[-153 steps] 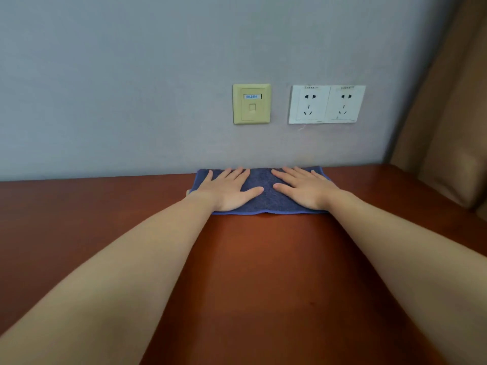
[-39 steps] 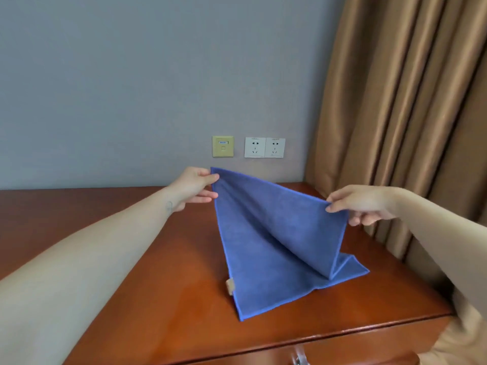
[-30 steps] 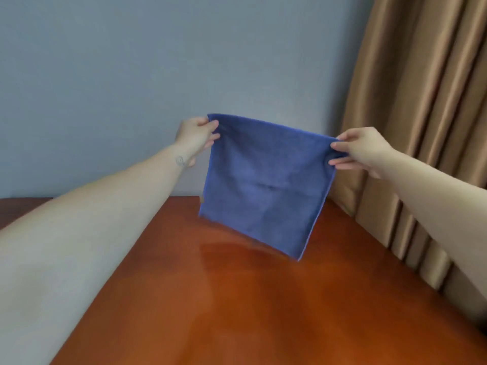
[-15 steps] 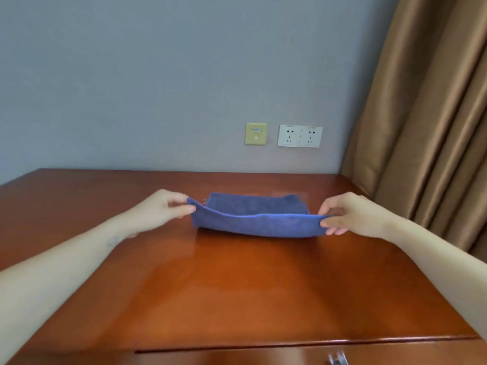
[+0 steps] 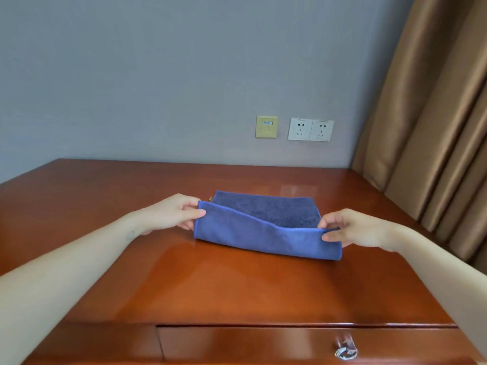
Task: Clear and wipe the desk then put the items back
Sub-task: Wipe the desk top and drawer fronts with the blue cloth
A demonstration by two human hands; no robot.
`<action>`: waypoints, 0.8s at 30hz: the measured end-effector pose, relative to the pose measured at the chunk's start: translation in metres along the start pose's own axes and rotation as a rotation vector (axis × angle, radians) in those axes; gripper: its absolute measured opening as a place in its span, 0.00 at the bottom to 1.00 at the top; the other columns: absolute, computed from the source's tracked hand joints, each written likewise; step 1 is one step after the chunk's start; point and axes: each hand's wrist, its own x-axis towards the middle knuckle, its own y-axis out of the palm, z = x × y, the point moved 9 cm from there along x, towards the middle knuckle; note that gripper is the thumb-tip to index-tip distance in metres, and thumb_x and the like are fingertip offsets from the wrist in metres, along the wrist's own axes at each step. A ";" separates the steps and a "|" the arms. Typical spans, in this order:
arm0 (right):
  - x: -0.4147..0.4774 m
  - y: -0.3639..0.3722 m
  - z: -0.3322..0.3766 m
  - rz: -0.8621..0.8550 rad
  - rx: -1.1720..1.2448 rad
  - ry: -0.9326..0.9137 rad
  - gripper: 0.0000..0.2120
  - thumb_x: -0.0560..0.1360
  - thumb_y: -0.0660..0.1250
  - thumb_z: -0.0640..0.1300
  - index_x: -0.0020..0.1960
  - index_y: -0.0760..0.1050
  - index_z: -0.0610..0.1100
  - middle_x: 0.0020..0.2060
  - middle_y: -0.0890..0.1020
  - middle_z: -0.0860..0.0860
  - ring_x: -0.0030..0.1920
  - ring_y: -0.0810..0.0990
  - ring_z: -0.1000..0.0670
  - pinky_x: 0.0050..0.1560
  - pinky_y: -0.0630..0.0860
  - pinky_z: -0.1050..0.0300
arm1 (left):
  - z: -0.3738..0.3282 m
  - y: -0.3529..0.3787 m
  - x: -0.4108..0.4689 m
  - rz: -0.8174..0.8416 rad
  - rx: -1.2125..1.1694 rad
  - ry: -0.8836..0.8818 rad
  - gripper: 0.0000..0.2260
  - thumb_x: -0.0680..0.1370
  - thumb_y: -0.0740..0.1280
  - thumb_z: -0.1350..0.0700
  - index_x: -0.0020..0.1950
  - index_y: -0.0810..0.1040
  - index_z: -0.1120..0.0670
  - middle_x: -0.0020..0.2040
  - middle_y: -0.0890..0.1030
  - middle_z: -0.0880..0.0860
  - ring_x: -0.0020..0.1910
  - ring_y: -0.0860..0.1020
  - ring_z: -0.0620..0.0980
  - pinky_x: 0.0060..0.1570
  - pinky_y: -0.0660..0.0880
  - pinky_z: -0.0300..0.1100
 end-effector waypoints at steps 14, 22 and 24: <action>0.105 -0.070 -0.036 -0.397 -0.108 0.151 0.05 0.75 0.70 0.42 0.42 0.79 0.51 0.42 0.82 0.52 0.49 0.79 0.49 0.48 0.73 0.57 | 0.015 -0.006 0.115 -0.270 -0.026 -0.128 0.13 0.81 0.63 0.59 0.36 0.70 0.56 0.36 0.73 0.52 0.34 0.74 0.46 0.38 0.77 0.38; 0.144 -0.078 -0.048 -0.441 -0.289 0.265 0.08 0.72 0.72 0.51 0.37 0.76 0.59 0.45 0.82 0.51 0.51 0.80 0.46 0.53 0.77 0.51 | 0.013 -0.009 0.152 -0.257 0.429 -0.138 0.05 0.75 0.66 0.54 0.43 0.77 0.55 0.43 0.82 0.53 0.45 0.80 0.54 0.44 0.74 0.44; 0.147 -0.076 -0.050 -0.444 -0.308 0.264 0.07 0.73 0.71 0.51 0.38 0.76 0.58 0.45 0.82 0.52 0.50 0.80 0.46 0.51 0.77 0.52 | 0.012 -0.009 0.161 -0.229 0.470 -0.132 0.06 0.75 0.68 0.53 0.50 0.76 0.54 0.48 0.80 0.51 0.48 0.80 0.53 0.47 0.74 0.44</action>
